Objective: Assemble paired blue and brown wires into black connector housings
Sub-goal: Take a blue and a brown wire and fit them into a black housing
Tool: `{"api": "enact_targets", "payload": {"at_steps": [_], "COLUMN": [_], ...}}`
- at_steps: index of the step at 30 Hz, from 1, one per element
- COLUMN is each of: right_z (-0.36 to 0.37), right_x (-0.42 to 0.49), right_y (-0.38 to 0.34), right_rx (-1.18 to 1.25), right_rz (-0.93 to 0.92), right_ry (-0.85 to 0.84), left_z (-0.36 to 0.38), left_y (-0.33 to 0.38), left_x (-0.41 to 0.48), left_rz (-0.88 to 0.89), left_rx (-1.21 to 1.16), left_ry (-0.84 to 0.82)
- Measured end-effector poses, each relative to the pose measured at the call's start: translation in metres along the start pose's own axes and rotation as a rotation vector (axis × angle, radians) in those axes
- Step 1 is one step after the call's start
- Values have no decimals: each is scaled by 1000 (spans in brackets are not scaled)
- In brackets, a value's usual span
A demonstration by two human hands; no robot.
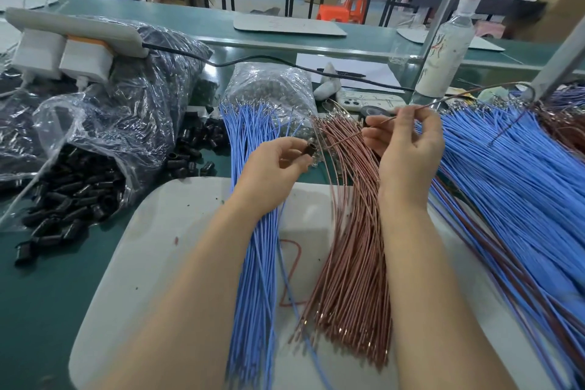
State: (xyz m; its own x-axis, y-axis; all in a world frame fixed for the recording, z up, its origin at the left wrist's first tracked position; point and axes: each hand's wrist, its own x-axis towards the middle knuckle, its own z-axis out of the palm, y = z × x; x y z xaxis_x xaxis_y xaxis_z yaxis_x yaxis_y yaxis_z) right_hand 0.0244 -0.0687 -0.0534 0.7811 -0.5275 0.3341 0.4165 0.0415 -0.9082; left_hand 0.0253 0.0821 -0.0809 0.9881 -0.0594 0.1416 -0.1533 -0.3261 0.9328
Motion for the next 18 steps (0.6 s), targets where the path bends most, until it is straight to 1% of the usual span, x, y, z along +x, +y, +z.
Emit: {"api": "enact_targets", "payload": {"at_steps": [4,9,13,16,18], "right_z": [3,6,9,11,13], "right_x": [-3,-5,-8,-10,-13], "right_y": [-2,-1,1,5,10], "right_rx": [11,-26,-137,-236,-391], "right_rz": [-57,-105,-178,-225,-244], "right_ry": [-14,-67,-110,-169,-248], "left_z": [1,3,5,7,8], "left_y": [0,1,0,0,0], "left_x": [-1,-3,-4,-3,-3], "left_rz": [89,138,169,226,270], "left_rx": [139,209,222,262,275], "left_ry": [37,47,65,85,116]}}
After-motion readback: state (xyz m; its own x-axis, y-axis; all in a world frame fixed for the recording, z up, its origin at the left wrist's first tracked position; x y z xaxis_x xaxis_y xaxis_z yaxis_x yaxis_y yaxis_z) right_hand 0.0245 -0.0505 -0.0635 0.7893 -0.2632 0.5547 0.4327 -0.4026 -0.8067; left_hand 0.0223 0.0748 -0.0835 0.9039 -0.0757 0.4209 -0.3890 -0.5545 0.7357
